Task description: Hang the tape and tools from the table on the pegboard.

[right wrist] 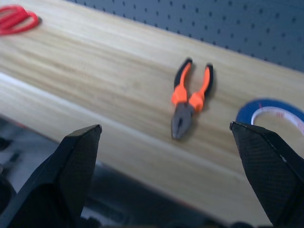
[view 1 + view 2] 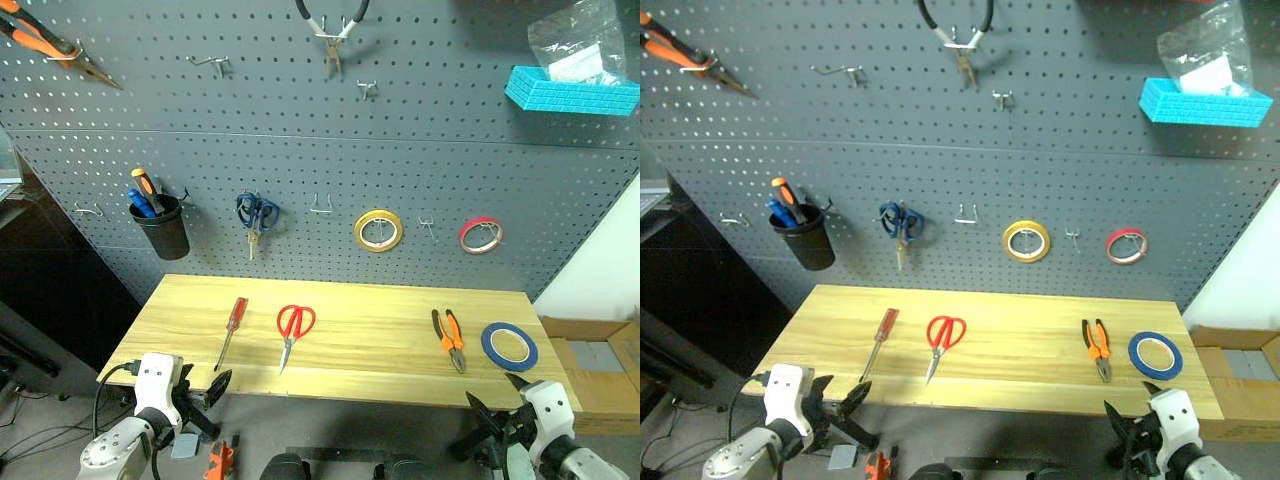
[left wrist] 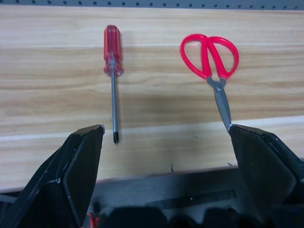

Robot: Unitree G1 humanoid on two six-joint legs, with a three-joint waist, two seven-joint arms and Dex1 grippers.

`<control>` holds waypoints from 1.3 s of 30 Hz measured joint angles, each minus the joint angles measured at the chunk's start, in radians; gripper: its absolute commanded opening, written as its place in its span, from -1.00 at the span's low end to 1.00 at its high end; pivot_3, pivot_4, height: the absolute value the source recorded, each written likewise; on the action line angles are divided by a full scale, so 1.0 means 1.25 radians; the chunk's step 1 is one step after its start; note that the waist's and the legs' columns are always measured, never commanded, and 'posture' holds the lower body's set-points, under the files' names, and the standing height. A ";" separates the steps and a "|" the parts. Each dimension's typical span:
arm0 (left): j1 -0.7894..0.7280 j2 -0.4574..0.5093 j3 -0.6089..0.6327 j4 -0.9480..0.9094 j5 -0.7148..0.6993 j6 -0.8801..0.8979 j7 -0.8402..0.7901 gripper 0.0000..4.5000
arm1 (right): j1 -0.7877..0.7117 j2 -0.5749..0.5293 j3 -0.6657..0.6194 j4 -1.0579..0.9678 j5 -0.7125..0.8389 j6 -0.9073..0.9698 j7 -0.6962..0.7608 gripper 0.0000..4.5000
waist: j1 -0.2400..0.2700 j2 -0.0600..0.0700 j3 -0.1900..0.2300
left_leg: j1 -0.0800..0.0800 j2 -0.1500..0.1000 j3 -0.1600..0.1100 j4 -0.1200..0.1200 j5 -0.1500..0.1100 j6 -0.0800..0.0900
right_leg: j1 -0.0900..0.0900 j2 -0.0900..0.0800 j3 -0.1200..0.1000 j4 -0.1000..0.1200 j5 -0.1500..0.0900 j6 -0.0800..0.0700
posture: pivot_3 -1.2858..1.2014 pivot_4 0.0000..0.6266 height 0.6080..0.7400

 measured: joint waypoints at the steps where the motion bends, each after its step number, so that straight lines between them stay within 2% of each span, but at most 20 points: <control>1: -0.002 0.000 0.000 0.000 0.001 0.000 0.001 1.00 | -0.002 -0.001 0.000 -0.007 0.000 0.004 -0.001 1.00 | 0.000 0.000 0.000 | 0.000 0.000 0.000 0.000 0.000 0.000 | 0.000 0.000 0.000 0.000 0.000 0.000 | 0.08 -1.00 1.00; 23: -0.053 0.041 0.007 0.046 0.017 -0.004 0.008 1.00 | -0.003 -0.009 -0.002 -0.047 0.000 0.052 -0.002 1.00 | 0.003 -0.002 -0.001 | 0.000 0.000 0.001 -0.001 0.000 -0.001 | 0.000 0.000 0.000 0.000 -0.001 -0.001 | 0.08 -1.00 1.00; 27: -0.066 0.038 0.002 0.046 0.018 -0.001 0.010 1.00 | -0.007 -0.037 -0.004 -0.046 -0.038 0.063 -0.020 1.00 | 0.005 -0.002 -0.001 | 0.000 0.000 0.001 -0.001 0.000 -0.001 | 0.000 0.000 0.000 0.000 -0.001 -0.001 | 0.08 -1.00 1.00; 28: -0.070 0.039 0.000 0.046 0.018 0.000 0.010 1.00 | -0.010 -0.040 -0.005 -0.045 -0.039 0.068 -0.022 1.00 | 0.005 -0.002 -0.001 | 0.000 0.000 0.001 -0.001 0.000 -0.001 | 0.000 0.000 0.000 0.000 -0.001 -0.001 | 0.08 -0.86 1.00; 29: -0.095 0.036 -0.020 0.041 0.019 0.002 0.007 1.00 | -0.037 -0.054 -0.013 -0.043 -0.048 0.088 -0.028 1.00 | 0.007 -0.002 -0.001 | 0.000 0.000 0.001 -0.001 0.000 -0.001 | 0.000 0.000 0.000 0.000 -0.001 0.000 | 0.08 -0.77 1.00; 31: -0.180 0.032 -0.116 0.034 0.044 0.027 -0.023 1.00 | -0.109 -0.088 -0.016 -0.030 -0.041 0.176 -0.025 1.00 | 0.008 -0.002 0.025 | 0.005 -0.001 0.000 -0.001 -0.001 -0.001 | 0.005 0.000 0.000 0.000 -0.001 0.000 | 0.08 -0.64 1.00; 36: -0.386 -0.014 -0.374 -0.013 0.054 0.096 -0.167 1.00 | -0.245 -0.161 -0.017 0.008 -0.015 0.291 0.028 1.00 | 0.020 -0.005 0.072 | 0.003 -0.001 0.002 0.001 0.001 0.002 | 0.006 0.000 0.001 0.000 0.000 0.002 | 0.07 -0.39 1.00; 37: -0.422 -0.023 -0.415 -0.010 0.061 0.103 -0.192 1.00 | -0.266 -0.175 -0.014 0.027 -0.013 0.306 0.042 1.00 | 0.020 -0.006 0.078 | -0.001 -0.001 0.003 0.001 0.005 0.008 | 0.007 0.000 0.002 0.000 0.002 0.004 | 0.06 -0.33 1.00; 39: -0.488 -0.051 -0.475 0.012 0.073 0.104 -0.231 1.00 | -0.307 -0.195 -0.010 0.075 -0.008 0.329 0.067 1.00 | 0.017 -0.007 0.092 | -0.004 -0.001 0.004 0.000 0.005 0.009 | 0.004 0.002 0.003 0.000 0.004 0.009 | 0.06 -0.24 1.00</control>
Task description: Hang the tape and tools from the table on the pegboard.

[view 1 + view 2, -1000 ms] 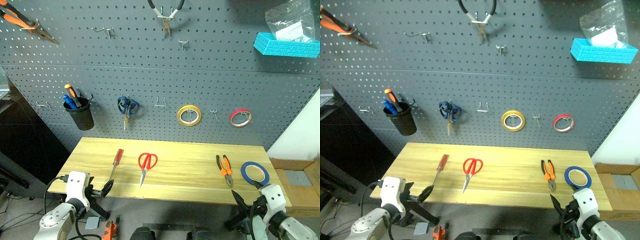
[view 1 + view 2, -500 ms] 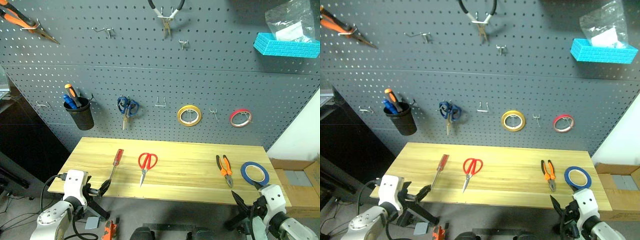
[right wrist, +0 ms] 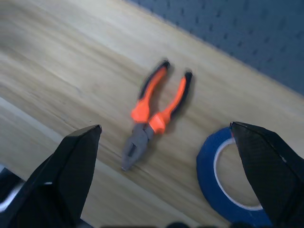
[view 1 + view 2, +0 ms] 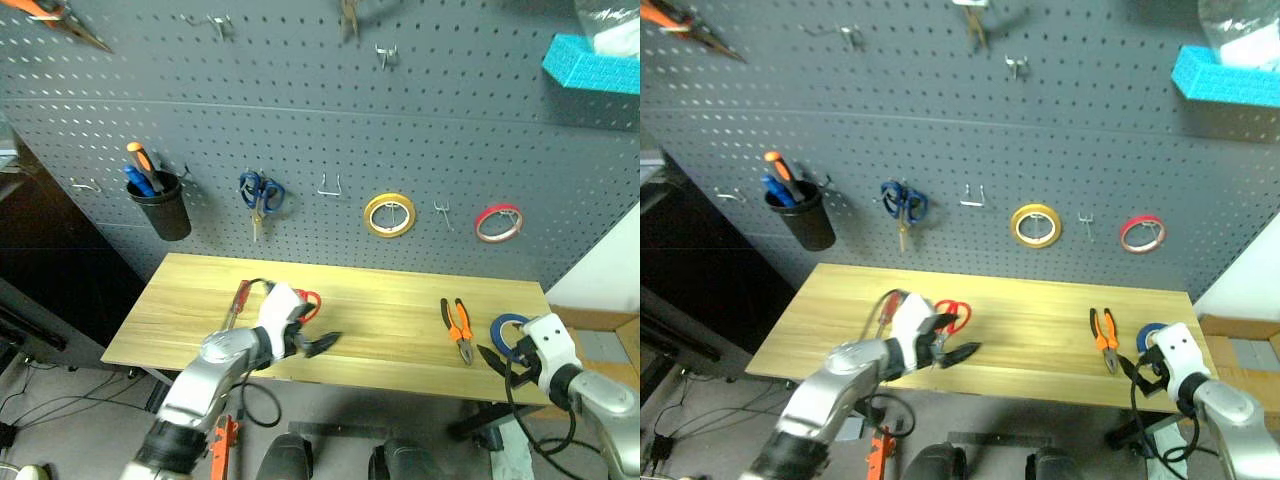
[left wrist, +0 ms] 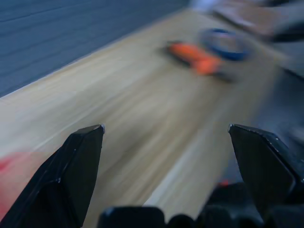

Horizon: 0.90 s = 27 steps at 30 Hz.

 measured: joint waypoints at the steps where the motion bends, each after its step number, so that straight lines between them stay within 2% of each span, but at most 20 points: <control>1: -0.033 -0.017 -0.021 0.016 0.003 0.000 -0.014 1.00 | -0.022 -0.009 0.001 0.025 0.003 0.009 0.012 1.00 | -0.001 -0.001 0.010 | -0.001 0.000 0.000 0.000 0.000 0.001 | -0.001 0.000 0.000 0.000 -0.001 0.000 | 0.06 -0.19 1.00; 4: -0.122 -0.090 -0.073 0.095 0.016 -0.017 -0.047 1.00 | -0.093 -0.036 0.005 0.101 0.010 0.031 0.050 1.00 | -0.001 -0.001 0.025 | -0.010 -0.001 0.000 -0.001 -0.001 0.001 | -0.010 0.003 0.000 0.003 0.000 -0.001 | 0.06 -0.17 1.00; 5: -0.153 -0.111 -0.092 0.134 0.030 -0.036 -0.054 1.00 | -0.123 -0.046 0.006 0.129 0.010 0.036 0.061 1.00 | -0.001 0.001 0.030 | -0.012 -0.002 0.001 -0.001 -0.001 0.002 | -0.012 0.004 -0.001 0.002 0.000 0.000 | 0.06 -0.09 1.00; 9: -0.216 -0.176 -0.140 0.257 0.086 -0.124 -0.065 1.00 | -0.195 -0.060 0.014 0.215 0.009 0.052 0.085 1.00 | 0.000 0.000 0.054 | -0.013 -0.001 0.000 -0.001 -0.003 0.005 | -0.012 0.004 -0.001 0.002 -0.003 0.003 | 0.06 -0.03 1.00; 13: -0.312 -0.279 -0.172 0.440 0.142 -0.214 -0.066 1.00 | -0.305 -0.056 0.037 0.382 0.000 0.057 0.101 1.00 | 0.000 0.001 0.082 | -0.015 -0.004 0.000 0.002 -0.003 0.005 | -0.012 0.002 -0.001 0.003 -0.004 0.007 | 0.06 0.04 1.00; 15: -0.338 -0.315 -0.178 0.477 0.157 -0.250 -0.068 1.00 | -0.339 -0.044 0.040 0.426 0.004 0.079 0.102 1.00 | -0.002 0.001 0.091 | -0.016 -0.004 0.000 0.005 -0.003 0.005 | -0.012 0.001 0.000 0.003 -0.003 0.008 | 0.06 0.05 1.00; 21: -0.361 -0.332 -0.171 0.550 0.179 -0.288 -0.071 1.00 | -0.404 -0.009 0.030 0.528 0.012 0.110 0.088 1.00 | -0.008 -0.001 0.103 | -0.018 -0.003 -0.002 0.009 -0.003 0.005 | -0.012 -0.001 -0.002 0.003 -0.003 0.011 | 0.07 0.05 1.00; 27: -0.356 -0.329 -0.169 0.552 0.190 -0.298 -0.089 1.00 | -0.460 0.001 0.023 0.627 0.010 0.106 0.065 1.00 | -0.008 -0.003 0.105 | -0.018 -0.003 -0.002 0.013 -0.003 0.005 | -0.011 -0.002 -0.001 0.002 0.000 0.016 | 0.08 0.06 1.00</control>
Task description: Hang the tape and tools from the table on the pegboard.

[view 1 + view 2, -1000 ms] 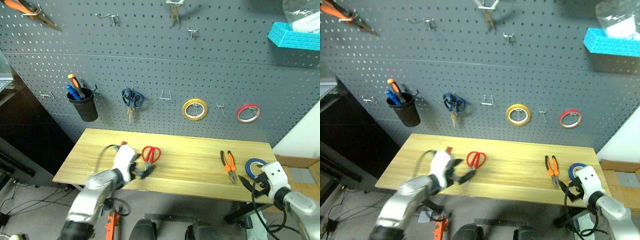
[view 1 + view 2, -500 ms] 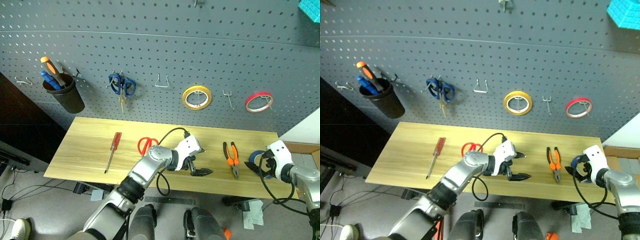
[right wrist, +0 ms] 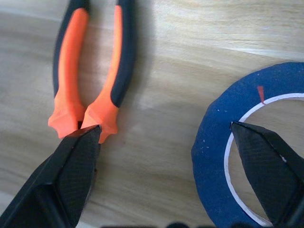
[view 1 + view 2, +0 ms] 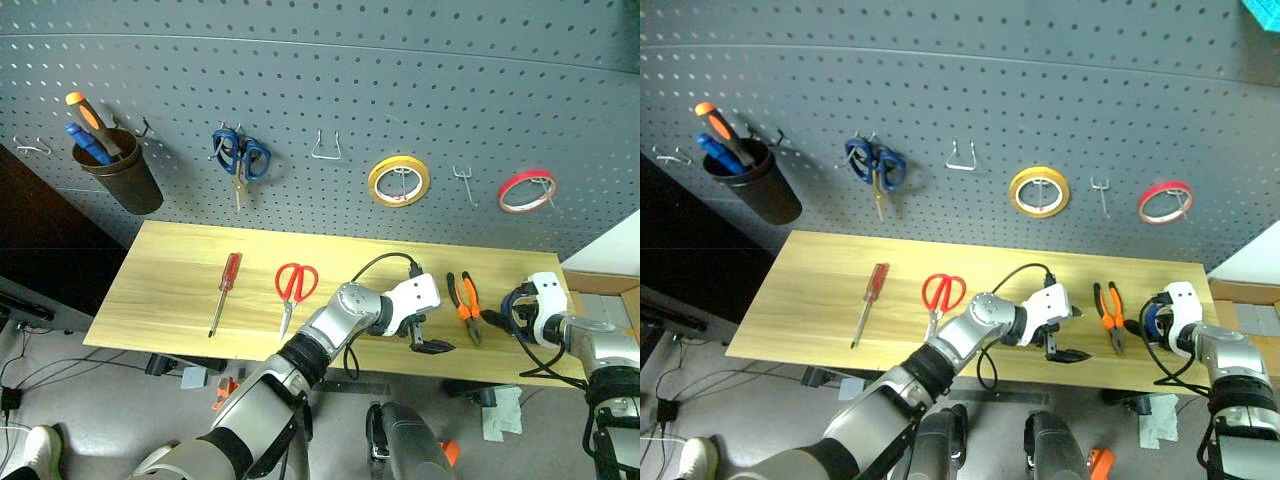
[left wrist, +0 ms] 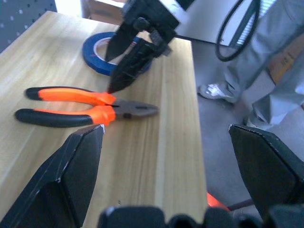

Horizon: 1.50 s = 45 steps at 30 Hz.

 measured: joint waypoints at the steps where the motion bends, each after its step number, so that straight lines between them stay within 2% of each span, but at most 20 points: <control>1: 0.003 0.001 0.001 0.000 0.000 0.000 -0.002 1.00 | -0.006 0.000 0.000 0.013 0.000 -0.002 -0.002 0.92 | 0.000 -0.001 0.000 | 0.000 0.000 0.000 0.000 0.000 0.000 | 0.000 0.000 0.000 0.000 0.001 0.001 | 0.08 0.06 1.00; 4: 0.013 0.006 0.005 -0.005 0.002 0.000 -0.011 1.00 | -0.015 0.000 -0.004 0.040 -0.002 -0.006 -0.008 0.61 | 0.004 -0.002 0.001 | 0.000 0.000 0.000 0.001 0.001 0.001 | 0.000 0.000 0.001 0.000 0.002 0.003 | 0.08 0.06 1.00; 14: -0.001 -0.001 0.030 0.005 0.009 -0.006 -0.009 1.00 | -0.024 -0.002 -0.009 0.066 -0.029 -0.025 -0.021 -0.88 | 0.006 -0.003 0.001 | -0.002 0.002 0.000 -0.001 0.001 0.001 | -0.001 0.001 0.000 -0.003 0.002 0.002 | 0.08 -0.01 1.00; 15: -0.002 -0.001 0.032 0.007 0.010 -0.008 -0.009 1.00 | -0.025 -0.001 -0.012 0.069 -0.031 -0.026 -0.022 -0.98 | 0.006 -0.003 0.001 | -0.002 0.002 0.000 -0.001 0.001 0.001 | -0.001 0.001 0.000 -0.003 0.002 0.002 | 0.08 -0.02 1.00; 23: -0.011 0.005 0.055 0.027 0.021 -0.037 -0.004 1.00 | 0.006 0.010 -0.022 0.016 -0.033 -0.033 -0.042 -0.98 | 0.005 -0.002 0.000 | -0.002 0.002 0.000 -0.001 0.001 0.001 | -0.001 0.001 0.000 -0.003 0.002 0.002 | 0.05 -0.23 1.00; 28: -0.027 0.006 0.075 0.047 0.021 -0.056 0.002 1.00 | 0.050 0.010 -0.016 -0.047 -0.038 -0.045 -0.059 -0.98 | 0.005 0.001 -0.003 | -0.003 0.001 0.001 -0.001 0.001 0.000 | -0.002 0.001 -0.001 -0.004 0.002 0.002 | 0.04 -0.26 1.00; 32: -0.039 0.003 0.087 0.070 0.021 -0.060 0.001 1.00 | 0.061 -0.011 -0.001 -0.054 -0.041 -0.046 -0.036 -0.58 | 0.003 0.002 -0.003 | -0.003 0.000 0.001 -0.001 0.001 0.000 | -0.002 0.001 -0.001 -0.004 0.002 0.002 | 0.03 -0.25 1.00; 37: -0.055 -0.004 0.102 0.075 0.020 -0.073 -0.003 1.00 | 0.083 -0.066 0.033 -0.052 -0.069 -0.038 0.005 0.16 | 0.004 0.004 -0.004 | -0.007 -0.003 0.002 0.000 0.001 0.000 | -0.005 0.000 0.000 -0.004 0.003 0.004 | 0.03 -0.25 1.00; 42: -0.055 -0.029 0.101 0.075 0.021 -0.073 -0.013 1.00 | 0.084 -0.077 0.056 -0.059 -0.074 -0.020 0.028 0.90 | -0.005 0.004 -0.004 | -0.007 -0.003 0.002 0.000 0.002 -0.002 | -0.006 0.000 -0.001 -0.003 0.003 0.004 | 0.03 -0.23 1.00; 45: -0.055 -0.030 0.101 0.075 0.021 -0.073 -0.014 1.00 | 0.083 -0.079 0.061 -0.065 -0.080 -0.009 0.038 0.90 | -0.010 0.004 -0.004 | -0.007 -0.003 0.002 0.000 0.002 -0.001 | -0.007 0.000 -0.001 -0.002 0.003 0.004 | 0.04 -0.23 1.00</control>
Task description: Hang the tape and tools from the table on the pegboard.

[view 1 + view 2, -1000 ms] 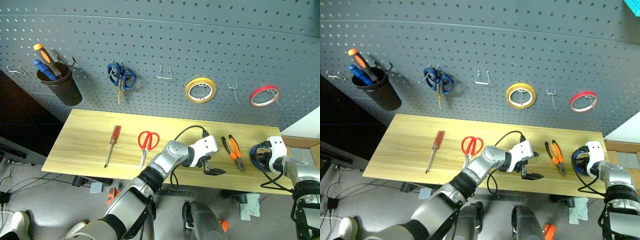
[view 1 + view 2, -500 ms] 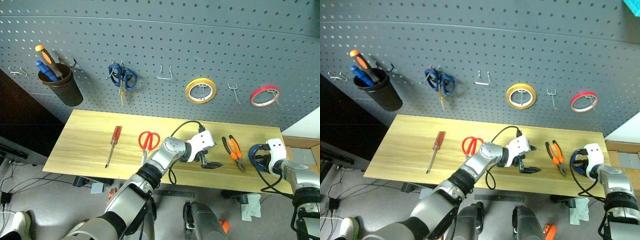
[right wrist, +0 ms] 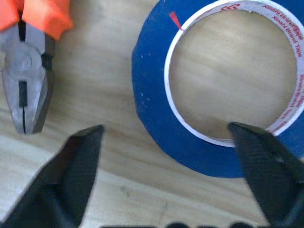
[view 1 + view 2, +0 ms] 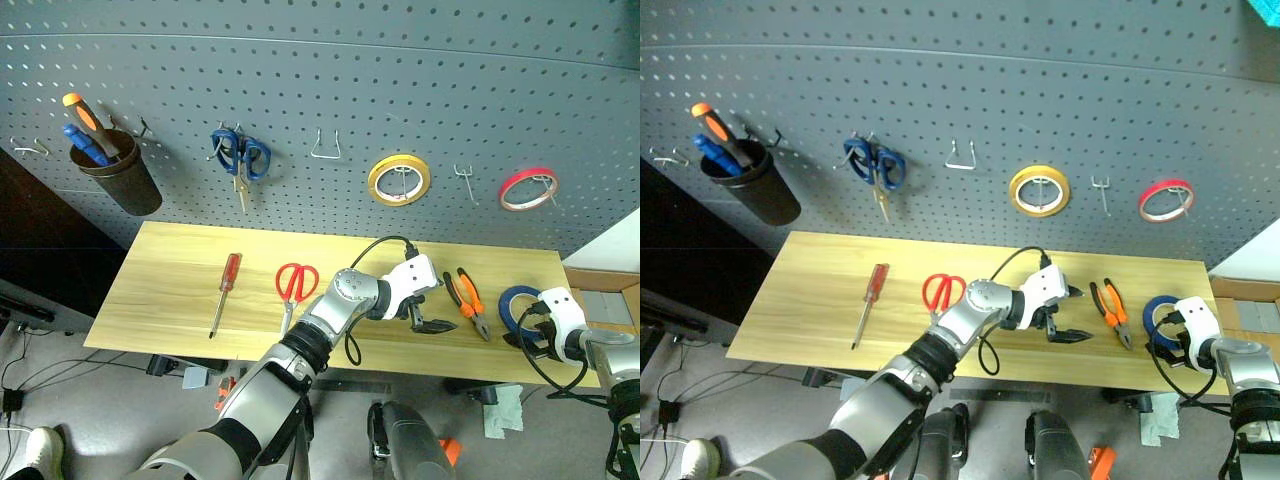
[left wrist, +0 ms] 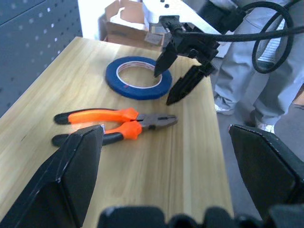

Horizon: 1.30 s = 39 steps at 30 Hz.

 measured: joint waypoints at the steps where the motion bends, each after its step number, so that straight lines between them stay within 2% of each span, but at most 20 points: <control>1: 0.001 -0.001 0.000 0.000 0.000 0.000 -0.001 1.00 | 0.000 -0.001 0.005 0.000 -0.001 -0.001 0.002 0.90 | 0.000 0.000 0.000 | 0.000 0.000 0.000 0.000 0.000 0.000 | 0.000 0.000 0.000 0.000 0.000 0.000 | 0.04 -0.22 1.00; 8: 0.024 -0.008 -0.002 -0.014 0.000 0.018 -0.018 1.00 | -0.070 0.004 0.046 0.123 -0.044 -0.097 0.021 0.90 | -0.002 0.000 0.000 | 0.001 0.000 0.000 0.001 -0.001 0.002 | 0.000 0.000 0.000 0.001 0.000 0.000 | 0.07 -0.18 1.00; 9: 0.027 -0.007 -0.003 -0.020 0.000 0.021 -0.018 1.00 | -0.080 0.006 0.049 0.139 -0.046 -0.109 0.025 0.82 | -0.002 0.000 0.000 | 0.001 0.000 0.000 0.001 -0.001 0.002 | 0.000 0.000 0.000 0.002 0.000 0.000 | 0.07 -0.18 1.00; 12: 0.030 -0.004 -0.003 -0.033 0.000 0.026 -0.020 1.00 | -0.104 0.011 0.057 0.178 -0.053 -0.138 0.038 0.48 | -0.001 0.000 0.000 | 0.001 0.000 -0.001 0.002 -0.001 0.002 | 0.001 0.000 0.000 0.002 0.000 0.000 | 0.07 -0.20 1.00; 19: 0.030 0.000 -0.003 -0.040 0.000 0.038 -0.028 1.00 | -0.117 0.013 0.057 0.211 -0.053 -0.169 0.058 -0.61 | -0.001 0.000 0.000 | 0.001 0.000 -0.001 0.002 0.001 -0.001 | 0.001 0.000 0.000 0.002 0.000 0.000 | 0.07 -0.24 1.00; 21: 0.030 -0.001 -0.003 -0.040 0.000 0.038 -0.026 1.00 | -0.117 0.013 0.057 0.215 -0.053 -0.172 0.065 -0.83 | -0.001 0.000 0.000 | 0.001 0.000 -0.001 0.002 0.001 -0.001 | 0.001 0.000 0.000 0.002 0.000 0.000 | 0.07 -0.24 1.00; 28: 0.021 -0.002 -0.001 -0.036 0.000 0.037 -0.017 1.00 | -0.120 0.016 0.058 0.228 -0.061 -0.198 0.057 -0.84 | -0.001 -0.001 -0.002 | 0.001 0.000 -0.001 0.002 0.001 -0.002 | 0.002 0.000 0.000 0.003 0.000 0.000 | 0.07 -0.33 1.00; 31: 0.023 -0.003 0.001 -0.037 -0.001 0.042 -0.015 1.00 | -0.066 0.016 0.055 0.162 -0.064 -0.219 0.030 -0.84 | 0.001 0.000 -0.006 | 0.001 0.000 -0.001 0.002 0.002 -0.002 | 0.002 0.000 0.000 0.003 0.000 0.000 | 0.06 -0.40 1.00; 33: 0.034 0.001 0.014 -0.061 -0.011 0.071 -0.016 1.00 | 0.024 0.014 0.051 0.041 -0.076 -0.234 0.004 -0.84 | 0.002 0.003 -0.011 | 0.001 0.000 -0.001 0.002 0.002 -0.002 | 0.001 0.000 -0.001 0.003 0.000 0.000 | 0.04 -0.44 1.00; 35: 0.073 0.028 0.041 -0.148 -0.044 0.118 -0.018 1.00 | 0.172 0.025 0.034 -0.176 -0.083 -0.250 -0.055 -0.84 | 0.003 0.011 -0.016 | 0.000 0.000 -0.001 0.001 0.002 -0.002 | 0.000 0.000 0.000 0.003 0.000 0.000 | 0.03 -0.47 1.00; 39: 0.156 0.097 0.081 -0.328 -0.093 0.199 -0.017 1.00 | 0.355 0.114 0.006 -0.517 -0.116 -0.250 -0.185 -0.84 | -0.006 0.021 -0.028 | 0.000 0.002 0.001 0.000 0.004 -0.007 | -0.004 0.000 0.002 0.004 0.000 0.000 | 0.02 -0.60 1.00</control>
